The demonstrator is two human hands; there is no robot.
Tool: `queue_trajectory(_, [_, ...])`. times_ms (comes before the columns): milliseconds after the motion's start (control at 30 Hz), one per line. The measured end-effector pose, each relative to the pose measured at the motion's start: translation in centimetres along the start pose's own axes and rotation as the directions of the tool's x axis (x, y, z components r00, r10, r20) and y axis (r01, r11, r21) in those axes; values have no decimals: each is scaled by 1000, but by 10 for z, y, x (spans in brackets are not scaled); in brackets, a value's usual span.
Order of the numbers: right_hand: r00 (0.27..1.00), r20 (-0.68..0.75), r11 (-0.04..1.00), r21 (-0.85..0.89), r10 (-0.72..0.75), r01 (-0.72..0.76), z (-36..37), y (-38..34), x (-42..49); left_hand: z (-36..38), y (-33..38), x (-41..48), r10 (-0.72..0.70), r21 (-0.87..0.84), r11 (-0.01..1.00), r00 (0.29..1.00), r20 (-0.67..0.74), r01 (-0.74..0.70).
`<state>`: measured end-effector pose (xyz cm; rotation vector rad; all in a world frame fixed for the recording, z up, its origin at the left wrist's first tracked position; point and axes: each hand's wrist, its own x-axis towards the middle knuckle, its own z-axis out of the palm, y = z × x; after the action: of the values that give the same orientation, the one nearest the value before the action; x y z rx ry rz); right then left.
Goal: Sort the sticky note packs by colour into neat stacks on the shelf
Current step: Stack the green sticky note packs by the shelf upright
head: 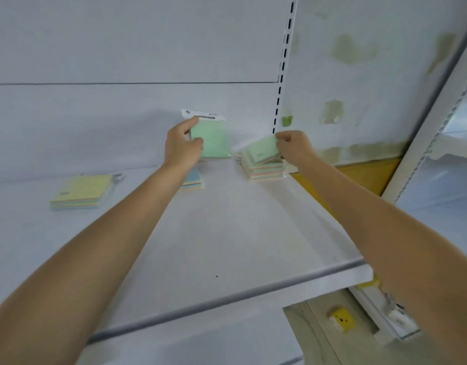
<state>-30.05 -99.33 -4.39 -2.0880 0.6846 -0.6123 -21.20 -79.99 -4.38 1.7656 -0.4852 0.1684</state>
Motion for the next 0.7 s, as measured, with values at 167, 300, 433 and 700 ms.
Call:
queue_trajectory(167, [999,38,983,-180,-32,38,10,18,9,4,-2,-10,-19,9,1000,998,-61,20])
queue_trajectory(300, [997,43,967,-245,-62,71,7,19,4,14,6,-9,-47,14,999,997,-68,48])
queue_trajectory(433, [946,2,918,-241,-325,316,4,13,-26,28,16,1,-44,35,998,999,-11,45])
queue_trajectory(700, [697,589,735,-240,-409,635,25,37,-74,69,30,24,-96,42,995,979,181,90])
